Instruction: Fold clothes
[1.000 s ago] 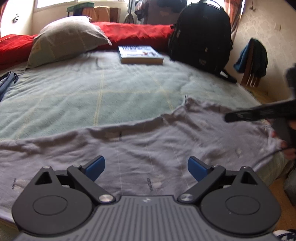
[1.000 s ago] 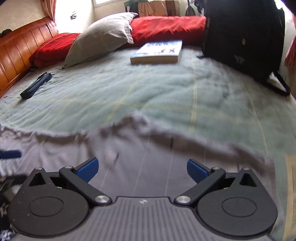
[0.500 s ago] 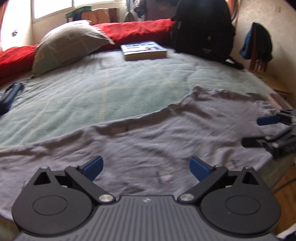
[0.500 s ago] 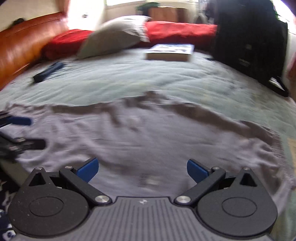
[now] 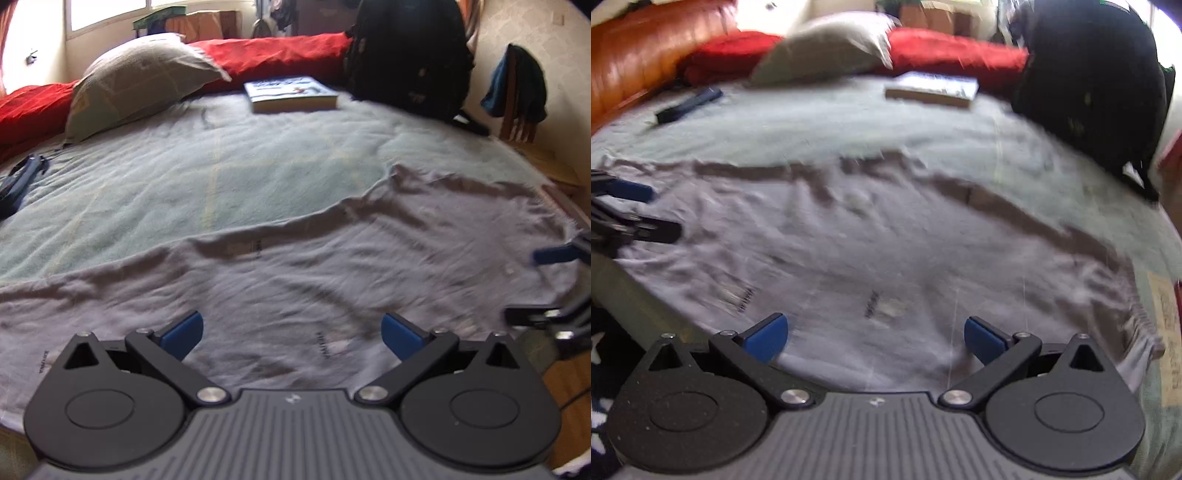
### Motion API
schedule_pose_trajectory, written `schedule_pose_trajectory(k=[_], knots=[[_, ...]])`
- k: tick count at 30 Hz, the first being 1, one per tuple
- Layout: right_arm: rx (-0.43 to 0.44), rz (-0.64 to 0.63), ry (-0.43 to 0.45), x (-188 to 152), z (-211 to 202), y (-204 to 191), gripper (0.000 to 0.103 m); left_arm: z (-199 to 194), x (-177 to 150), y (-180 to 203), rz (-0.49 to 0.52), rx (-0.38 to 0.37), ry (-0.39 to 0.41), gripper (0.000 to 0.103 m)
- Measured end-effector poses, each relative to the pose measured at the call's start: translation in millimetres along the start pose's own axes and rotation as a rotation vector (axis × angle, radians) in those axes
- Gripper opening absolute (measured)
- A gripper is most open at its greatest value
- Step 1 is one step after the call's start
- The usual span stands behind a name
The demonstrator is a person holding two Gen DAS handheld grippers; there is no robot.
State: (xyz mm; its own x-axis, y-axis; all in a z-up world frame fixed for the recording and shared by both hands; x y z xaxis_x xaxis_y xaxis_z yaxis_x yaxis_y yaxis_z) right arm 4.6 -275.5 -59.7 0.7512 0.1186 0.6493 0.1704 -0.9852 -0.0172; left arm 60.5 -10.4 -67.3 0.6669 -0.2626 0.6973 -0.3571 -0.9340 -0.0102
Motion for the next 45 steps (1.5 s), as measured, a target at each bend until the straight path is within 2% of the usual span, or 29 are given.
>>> schedule_pose_trajectory(k=[5, 11, 17, 21, 24, 28, 30, 35, 38, 41, 45], knots=[[-0.003, 0.022, -0.009, -3.7, 4.3, -0.1, 0.103, 8.8, -7.2, -0.4, 0.03, -0.012, -0.064, 0.102], [0.002, 0.03, -0.008, -5.0, 6.5, 0.9, 0.103, -0.3, -10.5, -12.1, 0.019, -0.077, -0.085, 0.102], [0.003, 0.033, 0.001, -6.7, 6.5, 0.9, 0.103, -21.7, -1.4, -43.4, -0.001, -0.005, -0.049, 0.102], [0.006, 0.037, 0.003, -7.0, 7.1, 1.7, 0.103, -22.9, -9.5, -71.7, -0.053, 0.033, -0.072, 0.102], [0.004, 0.038, 0.006, -7.4, 7.3, 1.5, 0.103, -22.5, -25.6, -95.8, -0.137, 0.034, -0.101, 0.102], [0.004, 0.04, 0.009, -7.6, 7.6, 1.6, 0.103, -36.1, -41.1, -124.5, -0.225, 0.024, -0.078, 0.102], [0.003, 0.04, 0.01, -7.3, 8.0, 1.4, 0.103, -44.1, -37.5, -134.6, -0.237, 0.039, -0.075, 0.102], [0.004, 0.043, 0.009, -6.5, 8.8, 1.9, 0.103, -50.1, -14.4, -172.6, -0.308, 0.042, 0.012, 0.102], [0.006, 0.044, 0.009, -6.7, 9.0, 1.7, 0.103, -37.4, -14.1, -200.7, -0.379, 0.039, -0.003, 0.102], [0.004, 0.044, 0.01, -6.9, 9.2, 1.4, 0.103, -29.7, -28.0, -221.9, -0.421, 0.09, -0.028, 0.102], [0.003, 0.047, 0.009, -6.3, 10.0, 1.3, 0.103, -35.9, -47.6, -241.1, -0.39, 0.268, -0.061, 0.102]])
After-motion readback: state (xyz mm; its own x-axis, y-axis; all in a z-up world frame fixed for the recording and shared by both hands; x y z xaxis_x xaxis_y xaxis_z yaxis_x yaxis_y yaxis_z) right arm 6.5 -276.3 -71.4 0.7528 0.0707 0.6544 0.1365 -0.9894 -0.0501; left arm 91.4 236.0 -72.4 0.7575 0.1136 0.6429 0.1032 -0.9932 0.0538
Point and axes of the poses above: each gripper's, at about its wrist camera, not at the fingertips, and z roughly the way its jaws point, y to its right, x to its top, the point moved 1 cm from there along z, roughly the way its jaws point, and after that the axes turned 4 degrees about z, right-handed, at the moved point
